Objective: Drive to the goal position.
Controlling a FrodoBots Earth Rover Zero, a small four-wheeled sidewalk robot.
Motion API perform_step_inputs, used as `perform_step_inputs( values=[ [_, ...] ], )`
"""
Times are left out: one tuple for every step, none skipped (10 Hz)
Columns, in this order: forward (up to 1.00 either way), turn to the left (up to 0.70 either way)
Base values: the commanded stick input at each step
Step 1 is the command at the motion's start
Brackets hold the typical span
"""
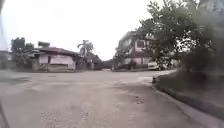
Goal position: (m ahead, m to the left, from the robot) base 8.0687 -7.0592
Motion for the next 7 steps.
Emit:
perform_step_inputs(
  values=[
    [0.70, 0.00],
    [0.70, 0.00],
    [0.70, 0.00],
    [0.70, 0.00],
    [0.70, 0.00],
    [0.70, 0.00],
    [0.70, -0.11]
  ],
)
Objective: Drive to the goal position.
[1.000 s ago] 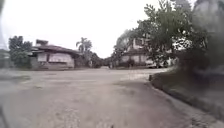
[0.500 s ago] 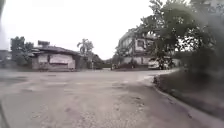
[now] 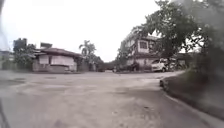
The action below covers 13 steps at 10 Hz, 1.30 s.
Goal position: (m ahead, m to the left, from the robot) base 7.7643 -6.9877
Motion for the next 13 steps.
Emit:
perform_step_inputs(
  values=[
    [0.70, -0.34],
    [0.70, -0.35],
    [0.70, -0.35],
    [0.70, -0.35],
    [0.70, -0.35],
    [0.70, -0.31],
    [0.70, -0.15],
    [0.70, 0.00],
    [0.70, 0.00],
    [0.70, 0.00],
    [0.70, 0.00],
    [0.70, 0.00],
    [0.70, 0.00]
  ],
)
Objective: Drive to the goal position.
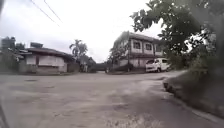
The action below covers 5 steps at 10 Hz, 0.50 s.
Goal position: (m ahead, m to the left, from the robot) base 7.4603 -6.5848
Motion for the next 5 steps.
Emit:
perform_step_inputs(
  values=[
    [0.70, 0.00],
    [0.70, 0.00],
    [0.70, -0.05],
    [0.70, -0.22],
    [0.70, -0.35]
  ],
)
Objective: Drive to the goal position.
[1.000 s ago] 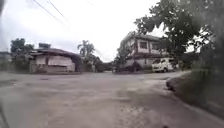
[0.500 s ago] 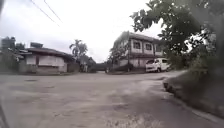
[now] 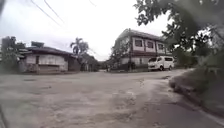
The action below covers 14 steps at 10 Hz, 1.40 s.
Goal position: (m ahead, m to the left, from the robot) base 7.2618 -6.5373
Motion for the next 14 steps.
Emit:
perform_step_inputs(
  values=[
    [0.70, -0.35],
    [0.70, -0.19],
    [0.70, 0.00],
    [0.70, 0.00],
    [0.70, 0.00],
    [0.70, 0.00],
    [0.70, 0.00],
    [0.70, 0.00],
    [0.70, 0.00],
    [0.70, -0.01],
    [0.70, -0.23],
    [0.70, -0.35],
    [0.70, -0.35],
    [0.70, -0.35]
  ],
)
